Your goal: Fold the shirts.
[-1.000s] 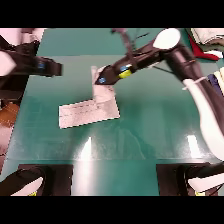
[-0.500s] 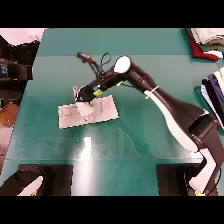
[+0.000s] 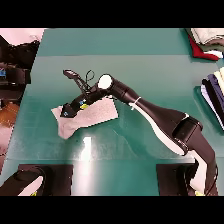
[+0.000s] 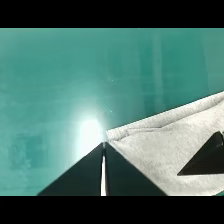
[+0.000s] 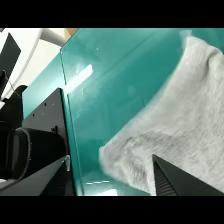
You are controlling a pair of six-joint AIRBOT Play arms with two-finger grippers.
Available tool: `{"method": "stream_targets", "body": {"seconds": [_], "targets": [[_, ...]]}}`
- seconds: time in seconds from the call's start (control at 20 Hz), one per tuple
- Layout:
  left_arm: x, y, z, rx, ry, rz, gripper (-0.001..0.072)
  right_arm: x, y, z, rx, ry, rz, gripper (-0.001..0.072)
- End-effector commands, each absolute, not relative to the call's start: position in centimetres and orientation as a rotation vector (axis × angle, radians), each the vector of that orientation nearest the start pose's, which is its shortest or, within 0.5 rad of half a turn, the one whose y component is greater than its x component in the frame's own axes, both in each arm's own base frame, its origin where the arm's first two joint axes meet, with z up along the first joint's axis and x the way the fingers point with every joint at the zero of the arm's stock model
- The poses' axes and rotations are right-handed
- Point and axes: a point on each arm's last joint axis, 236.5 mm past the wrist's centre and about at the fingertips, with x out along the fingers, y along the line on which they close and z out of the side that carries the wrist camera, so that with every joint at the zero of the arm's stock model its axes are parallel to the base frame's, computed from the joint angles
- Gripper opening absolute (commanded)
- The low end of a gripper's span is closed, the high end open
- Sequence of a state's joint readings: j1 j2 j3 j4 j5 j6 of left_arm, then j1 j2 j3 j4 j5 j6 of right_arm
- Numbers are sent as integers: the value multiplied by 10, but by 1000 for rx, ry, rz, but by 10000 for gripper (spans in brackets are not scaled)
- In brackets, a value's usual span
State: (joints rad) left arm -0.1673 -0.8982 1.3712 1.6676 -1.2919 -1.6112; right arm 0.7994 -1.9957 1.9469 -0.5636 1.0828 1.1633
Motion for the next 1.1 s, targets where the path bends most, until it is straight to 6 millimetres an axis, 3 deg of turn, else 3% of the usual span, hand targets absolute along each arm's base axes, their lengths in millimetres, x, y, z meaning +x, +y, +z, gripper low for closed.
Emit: {"method": "stream_targets", "body": {"seconds": [0.0, 0.1, 0.25, 0.45, 0.55, 0.65, 0.75, 1.05], "targets": [[339, -34, 218, 94, 826, -62, 24, 295, 517, 54, 59, 1114, 1410, 573], [337, -34, 216, 102, 838, -64, 24, 313, 466, 44, -33, 1207, 1345, 573], [337, -34, 216, 109, 839, -67, 24, 348, 386, 29, -16, 1315, 1179, 573], [337, -35, 216, 105, 836, -71, 24, 380, 287, -3, 195, 1393, 903, 572], [337, -37, 216, 101, 835, -77, 23, 385, 258, -24, 315, 1405, 803, 575], [337, -40, 216, 92, 837, -87, 24, 384, 251, -42, 432, 1424, 755, 579], [337, -41, 216, 88, 837, -92, 24, 382, 263, -55, 517, 1422, 752, 579], [334, -41, 213, 89, 852, -91, 24, 366, 328, -79, 458, 1470, 856, 578]]}}
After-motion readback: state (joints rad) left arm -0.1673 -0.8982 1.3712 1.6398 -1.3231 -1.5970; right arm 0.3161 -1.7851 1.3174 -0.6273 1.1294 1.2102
